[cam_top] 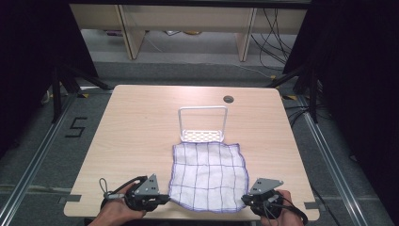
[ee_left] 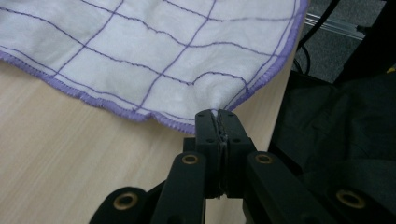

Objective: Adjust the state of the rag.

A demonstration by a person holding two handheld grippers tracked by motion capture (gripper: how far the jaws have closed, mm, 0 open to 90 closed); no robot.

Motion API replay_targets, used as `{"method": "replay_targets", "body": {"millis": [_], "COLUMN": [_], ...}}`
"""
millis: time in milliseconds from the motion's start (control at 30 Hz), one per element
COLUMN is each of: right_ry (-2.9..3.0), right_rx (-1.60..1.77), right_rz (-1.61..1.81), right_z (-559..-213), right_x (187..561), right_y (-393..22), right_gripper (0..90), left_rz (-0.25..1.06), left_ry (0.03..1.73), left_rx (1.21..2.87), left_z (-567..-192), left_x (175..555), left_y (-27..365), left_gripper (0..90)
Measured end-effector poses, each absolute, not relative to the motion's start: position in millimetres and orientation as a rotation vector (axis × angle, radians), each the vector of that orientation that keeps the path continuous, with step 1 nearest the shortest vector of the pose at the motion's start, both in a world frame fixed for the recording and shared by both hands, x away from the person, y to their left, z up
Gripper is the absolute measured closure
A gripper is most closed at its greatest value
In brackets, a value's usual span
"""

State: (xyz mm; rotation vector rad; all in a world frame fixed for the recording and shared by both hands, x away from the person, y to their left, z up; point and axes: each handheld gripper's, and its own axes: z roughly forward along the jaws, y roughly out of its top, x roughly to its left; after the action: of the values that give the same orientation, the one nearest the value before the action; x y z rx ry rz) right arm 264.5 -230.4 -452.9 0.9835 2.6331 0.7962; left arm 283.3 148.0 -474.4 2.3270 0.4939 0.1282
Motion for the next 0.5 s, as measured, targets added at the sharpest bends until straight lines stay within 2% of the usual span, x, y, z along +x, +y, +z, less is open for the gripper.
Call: {"method": "replay_targets", "body": {"millis": [133, 300, 400, 433, 467, 500], "right_ry": [2.698, 2.720, 2.719, 2.716, 2.717, 2.696], "right_rx": [1.006, 1.013, 0.995, 1.056, 1.026, 1.068], "right_rz": [0.741, 0.723, 0.728, 0.718, 0.736, 0.748], "right_z": [-462.0, -465.6, -468.5, -468.8, -469.4, -468.4], "right_x": [266.2, 264.5, 269.1, 268.1, 271.7, 272.5], "right_y": [-225.4, -223.8, -224.4, -222.6, -224.5, -224.7], "right_gripper": [87.2, 86.2, 80.0, 74.0, 67.3, 65.8], "left_rz": [0.070, 0.098, 0.076, 0.055, 0.041, 0.036], "left_ry": [0.476, 0.476, 0.495, 0.500, 0.509, 0.518], "left_rx": [2.343, 2.353, 2.372, 2.372, 2.375, 2.362], "left_z": [-482.7, -485.5, -487.7, -488.4, -487.6, -485.8], "left_x": [277.5, 279.5, 284.5, 284.5, 284.1, 284.2], "left_y": [143.5, 143.3, 146.1, 146.4, 147.1, 148.5], "left_gripper": [87.7, 87.5, 86.5, 85.0, 77.4, 69.6]}}
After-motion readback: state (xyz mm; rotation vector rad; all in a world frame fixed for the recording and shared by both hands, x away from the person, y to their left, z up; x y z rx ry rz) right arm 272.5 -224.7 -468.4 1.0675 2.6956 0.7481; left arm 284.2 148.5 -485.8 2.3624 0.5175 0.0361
